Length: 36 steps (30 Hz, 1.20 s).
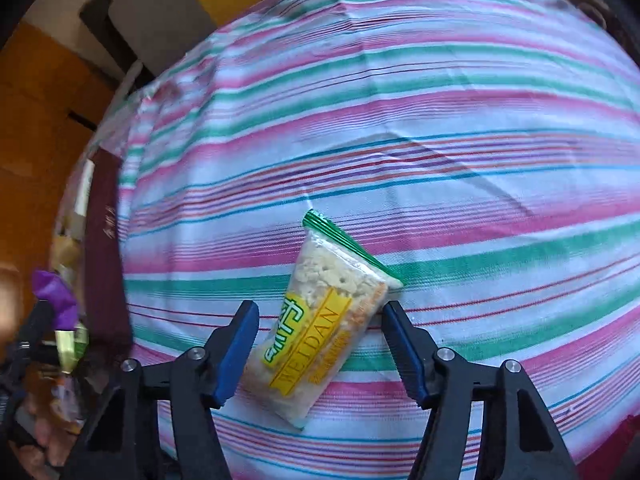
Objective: Organize objects
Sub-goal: 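Grasp the WEIDAN snack bag with right gripper while left gripper lifts wrapper, then carry purple wrapper into tray, open left gripper while right gripper holds WEIDAN bag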
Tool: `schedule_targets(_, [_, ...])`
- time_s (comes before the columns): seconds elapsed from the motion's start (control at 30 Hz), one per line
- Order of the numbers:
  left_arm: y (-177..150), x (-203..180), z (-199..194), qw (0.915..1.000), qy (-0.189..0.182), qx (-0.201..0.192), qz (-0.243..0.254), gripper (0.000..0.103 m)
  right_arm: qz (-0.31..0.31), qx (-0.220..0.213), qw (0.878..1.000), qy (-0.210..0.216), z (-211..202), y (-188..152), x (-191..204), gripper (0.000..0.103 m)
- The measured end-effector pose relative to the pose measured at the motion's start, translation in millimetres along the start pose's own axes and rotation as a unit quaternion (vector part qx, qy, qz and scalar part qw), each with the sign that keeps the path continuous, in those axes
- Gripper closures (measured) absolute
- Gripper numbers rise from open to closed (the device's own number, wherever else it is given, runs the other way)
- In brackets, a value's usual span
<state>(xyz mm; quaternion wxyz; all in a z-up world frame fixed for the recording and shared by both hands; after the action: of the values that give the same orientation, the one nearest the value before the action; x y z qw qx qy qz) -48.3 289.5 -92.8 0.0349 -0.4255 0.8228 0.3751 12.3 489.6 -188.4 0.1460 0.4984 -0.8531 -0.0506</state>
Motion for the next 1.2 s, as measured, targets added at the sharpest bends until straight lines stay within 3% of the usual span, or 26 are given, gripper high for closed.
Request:
schedule_targets(0.07, [-4.2,6.9,-9.0,1.0,-0.002,-0.005,-0.008,0.071,-0.046,-0.017,0.998,-0.032,1.0,1.2,8.3,0.057])
schedule_targets(0.2, [-10.0,23.6,-25.3,0.9996,0.001,-0.018,-0.023,0.071,-0.149,-0.06,0.982,-0.1,2.6,0.6,27.2,0.059])
schedule_targets(0.27, [-12.4,34.7,-34.5,0.9992,0.008,-0.026,-0.03,0.071,-0.181,-0.057,0.975,-0.113,8.6,-4.8,32.4,0.059])
schedule_targets(0.5, [-22.4,89.1,-65.4,0.9956,0.04,-0.046,-0.071,0.071,-0.175,-0.053,0.977,-0.106,7.9,-5.3,26.3,0.058])
schedule_targets(0.77, [-48.7,160.0,-108.6,0.9842,0.103,-0.069,-0.126,0.071,-0.183,-0.059,0.976,-0.107,8.7,-5.5,31.0,0.056])
schedule_targets(1.03, [-44.1,163.3,-120.0,0.9779,0.167,-0.091,-0.086,0.071,-0.194,-0.065,0.972,-0.118,8.0,-6.4,33.1,0.057])
schedule_targets(1.2, [-38.9,154.7,-109.6,0.9789,0.173,-0.085,-0.068,0.071,-0.204,-0.07,0.968,-0.126,7.6,-6.2,34.8,0.058])
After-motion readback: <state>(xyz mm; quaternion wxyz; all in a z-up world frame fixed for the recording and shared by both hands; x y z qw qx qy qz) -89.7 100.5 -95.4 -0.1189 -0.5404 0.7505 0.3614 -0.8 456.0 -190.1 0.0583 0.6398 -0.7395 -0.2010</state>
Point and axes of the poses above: each gripper's, at about its wrist camera, not at the fingertips, and z roughly the way its jaws point, x to its left, y to its top, the point moved 10 cm from there along z, roughly the way its jaws point, and after that the axes turned 5 degrees about -y, right-handed, at the moved point
